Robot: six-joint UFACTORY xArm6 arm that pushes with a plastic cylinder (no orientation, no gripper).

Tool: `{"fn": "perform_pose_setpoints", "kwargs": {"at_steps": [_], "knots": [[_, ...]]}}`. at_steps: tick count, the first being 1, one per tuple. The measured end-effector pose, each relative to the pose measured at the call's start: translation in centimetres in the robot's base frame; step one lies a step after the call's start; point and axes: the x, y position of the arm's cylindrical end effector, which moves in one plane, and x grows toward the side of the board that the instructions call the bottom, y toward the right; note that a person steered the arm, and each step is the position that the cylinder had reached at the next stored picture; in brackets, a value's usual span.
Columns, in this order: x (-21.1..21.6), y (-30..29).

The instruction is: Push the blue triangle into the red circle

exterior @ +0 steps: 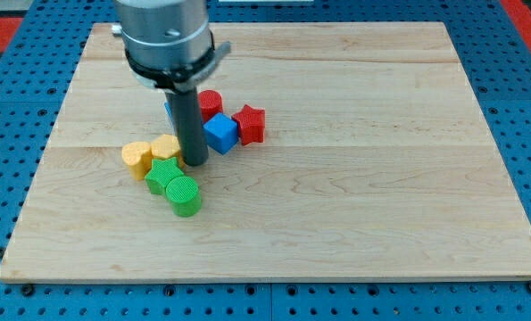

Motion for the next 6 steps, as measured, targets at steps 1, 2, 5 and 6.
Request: {"fn": "perform_pose_setpoints", "kwargs": {"at_steps": [1,2,5,6], "knots": [[-2.2,-2.8],[-3.4,-4.2],[-7.1,-6.1],[-6.8,-3.4]]}}
